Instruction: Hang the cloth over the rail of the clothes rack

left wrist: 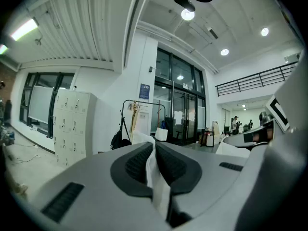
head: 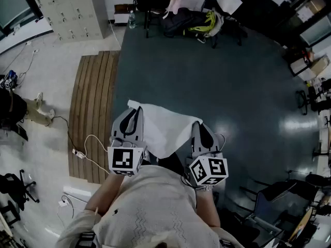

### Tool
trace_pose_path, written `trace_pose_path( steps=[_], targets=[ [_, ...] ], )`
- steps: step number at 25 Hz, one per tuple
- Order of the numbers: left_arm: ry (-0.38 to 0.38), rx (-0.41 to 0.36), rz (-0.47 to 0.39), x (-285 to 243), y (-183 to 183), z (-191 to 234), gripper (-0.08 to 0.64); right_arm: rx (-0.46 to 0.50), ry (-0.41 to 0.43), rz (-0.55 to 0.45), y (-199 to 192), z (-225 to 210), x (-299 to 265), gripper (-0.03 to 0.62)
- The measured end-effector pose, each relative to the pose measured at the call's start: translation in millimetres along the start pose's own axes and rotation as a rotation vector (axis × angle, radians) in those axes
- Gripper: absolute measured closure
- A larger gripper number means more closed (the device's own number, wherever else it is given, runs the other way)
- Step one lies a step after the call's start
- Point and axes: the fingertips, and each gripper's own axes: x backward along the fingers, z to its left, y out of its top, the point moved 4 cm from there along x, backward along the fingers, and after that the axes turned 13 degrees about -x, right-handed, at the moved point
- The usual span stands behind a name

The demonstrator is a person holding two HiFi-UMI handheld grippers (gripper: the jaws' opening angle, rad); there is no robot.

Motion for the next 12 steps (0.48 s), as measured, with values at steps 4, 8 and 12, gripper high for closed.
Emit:
trace_pose_path(
  steps=[4, 8, 12],
  targets=[
    [-0.009, 0.005, 0.001, -27.7, -0.2, 2.5, 0.537, -0.022, 0.000, 0.002, 10.8, -14.8, -20.8, 0.569],
    [-0.011, -0.012, 0.014, -64.7, 2.3, 3.0, 0.537, -0.015, 0.005, -0.003, 27.3, -34.2, -50.3, 0.571],
    [0.000, -0.029, 0.032, -110.7, 6.9, -10.7, 0.537, -0.043, 0.013, 0.007, 46.3, -72.9, -83.3, 0.571]
  ],
)
